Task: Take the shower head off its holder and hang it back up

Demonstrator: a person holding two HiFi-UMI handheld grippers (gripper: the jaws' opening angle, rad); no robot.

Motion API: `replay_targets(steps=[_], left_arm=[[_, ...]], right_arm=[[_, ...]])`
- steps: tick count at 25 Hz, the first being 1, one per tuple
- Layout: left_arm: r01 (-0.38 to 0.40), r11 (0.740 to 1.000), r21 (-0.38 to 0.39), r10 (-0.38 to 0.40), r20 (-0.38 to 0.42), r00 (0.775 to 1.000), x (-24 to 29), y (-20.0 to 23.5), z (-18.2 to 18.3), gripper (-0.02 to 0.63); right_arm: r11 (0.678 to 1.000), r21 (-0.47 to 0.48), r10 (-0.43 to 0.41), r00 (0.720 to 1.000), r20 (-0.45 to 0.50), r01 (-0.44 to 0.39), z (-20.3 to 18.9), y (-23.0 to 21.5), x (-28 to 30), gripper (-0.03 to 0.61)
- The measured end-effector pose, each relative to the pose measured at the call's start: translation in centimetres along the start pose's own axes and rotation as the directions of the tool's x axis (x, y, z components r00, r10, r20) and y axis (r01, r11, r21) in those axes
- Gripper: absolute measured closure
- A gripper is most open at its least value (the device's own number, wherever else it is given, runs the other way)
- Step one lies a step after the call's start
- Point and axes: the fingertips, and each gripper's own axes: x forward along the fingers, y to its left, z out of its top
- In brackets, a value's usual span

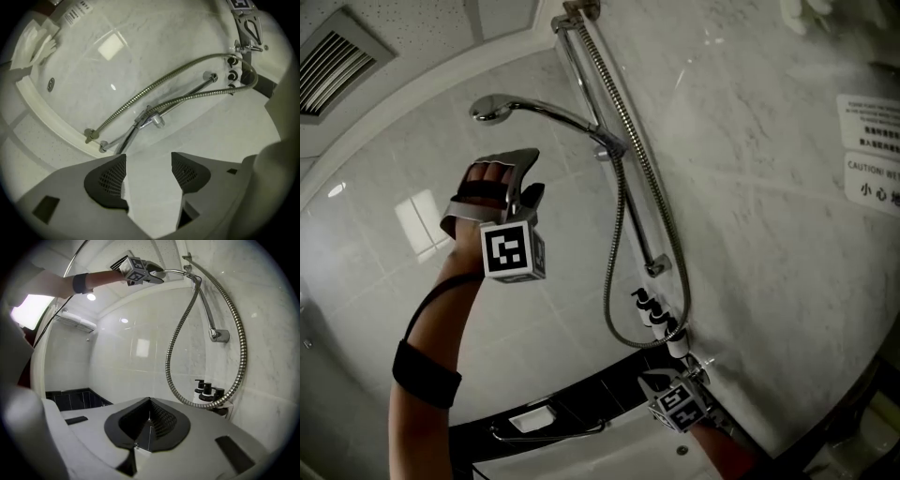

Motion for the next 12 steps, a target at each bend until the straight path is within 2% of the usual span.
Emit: replay_targets(steps=[5,12], left_arm=[[-0.042,0.990,0.136,0.046,-0.024,0.999,4.0,5.4,1.0,0.310],[-0.040,0.972,0.233,0.048,-0.031,0.998,7.8,6.9,3.4,0.311]], right_arm=[[1.000,0.023,-0.001,1.000,-0.004,0.001,-0.8,-1.2,-0.6,0.555],[0.999,0.046,-0.015,1.000,0.018,0.014,-0.6,-3.4,-1.7,0.555]])
